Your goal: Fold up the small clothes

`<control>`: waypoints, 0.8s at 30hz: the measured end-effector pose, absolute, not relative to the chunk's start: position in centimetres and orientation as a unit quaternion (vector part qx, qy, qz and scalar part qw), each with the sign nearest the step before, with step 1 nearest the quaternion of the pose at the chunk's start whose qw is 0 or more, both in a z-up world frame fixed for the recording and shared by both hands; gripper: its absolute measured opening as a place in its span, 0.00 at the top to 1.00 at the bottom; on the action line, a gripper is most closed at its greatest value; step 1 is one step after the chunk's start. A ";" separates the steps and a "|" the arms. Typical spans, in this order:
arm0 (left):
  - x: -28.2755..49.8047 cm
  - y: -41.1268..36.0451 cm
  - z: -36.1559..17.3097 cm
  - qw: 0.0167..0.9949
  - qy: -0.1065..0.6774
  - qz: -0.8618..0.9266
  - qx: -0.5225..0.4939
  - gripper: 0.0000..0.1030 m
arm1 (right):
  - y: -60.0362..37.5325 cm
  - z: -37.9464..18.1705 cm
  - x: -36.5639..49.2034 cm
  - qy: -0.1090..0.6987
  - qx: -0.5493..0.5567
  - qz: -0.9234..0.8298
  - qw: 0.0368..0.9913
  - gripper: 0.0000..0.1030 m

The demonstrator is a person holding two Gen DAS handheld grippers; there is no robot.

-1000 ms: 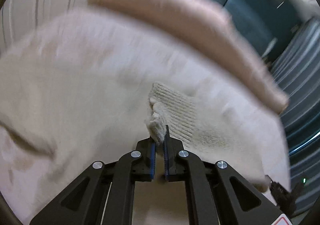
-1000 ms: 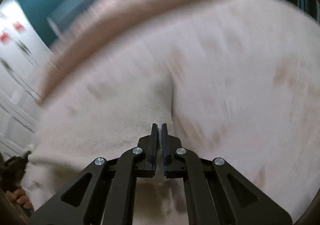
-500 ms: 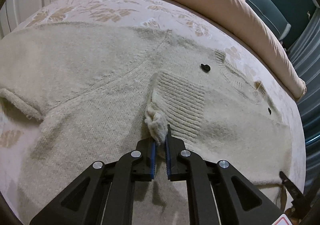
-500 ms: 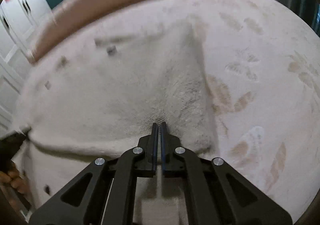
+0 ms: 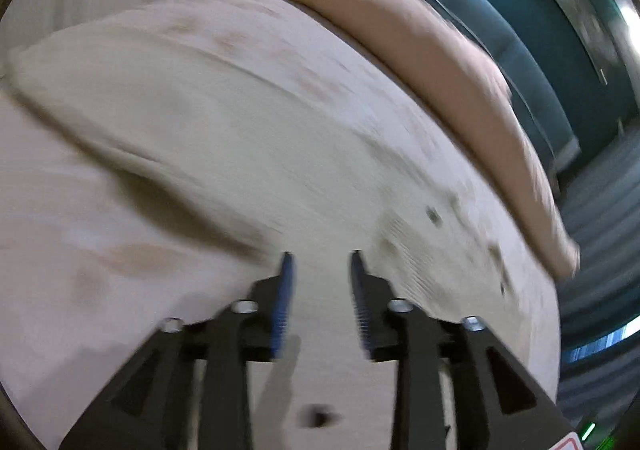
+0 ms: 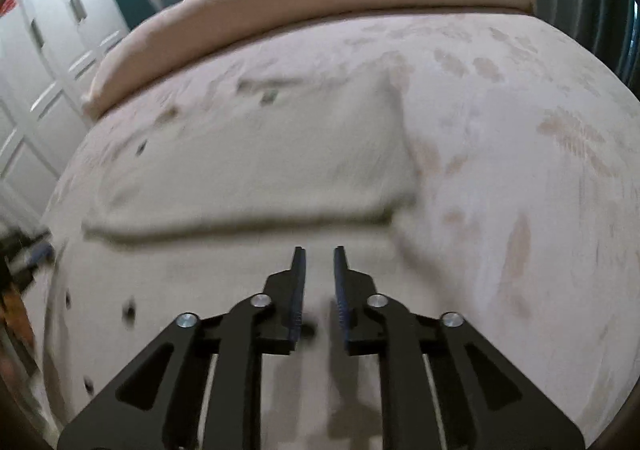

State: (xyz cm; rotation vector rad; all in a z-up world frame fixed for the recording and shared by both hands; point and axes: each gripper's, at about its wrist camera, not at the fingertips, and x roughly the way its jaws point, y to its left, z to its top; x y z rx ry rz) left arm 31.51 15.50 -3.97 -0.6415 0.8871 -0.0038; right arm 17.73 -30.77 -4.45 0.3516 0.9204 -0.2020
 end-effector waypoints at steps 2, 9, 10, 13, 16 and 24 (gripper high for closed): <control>30.6 22.1 -3.8 0.849 0.406 0.053 -0.334 0.66 | -28.9 -5.6 15.4 0.458 0.164 -0.088 0.869 0.85; 30.4 39.8 -4.6 0.813 0.364 0.205 -0.406 0.67 | -27.2 -6.5 11.1 0.454 0.184 -0.088 0.868 0.77; 30.9 41.9 -5.3 0.799 0.365 0.224 -0.421 0.67 | -27.3 -6.5 11.1 0.454 0.188 -0.088 0.866 0.77; 31.4 44.8 -6.8 0.772 0.359 0.231 -0.470 0.67 | -27.5 -6.7 11.3 0.457 0.195 -0.092 0.863 0.74; 31.7 46.1 -7.0 0.760 0.326 0.228 -0.515 0.74 | -26.8 -6.9 11.1 0.458 0.187 -0.098 0.864 0.70; 35.9 36.1 2.9 0.860 0.317 0.089 -0.391 0.95 | -25.7 -6.9 11.3 0.453 0.181 -0.095 0.868 0.53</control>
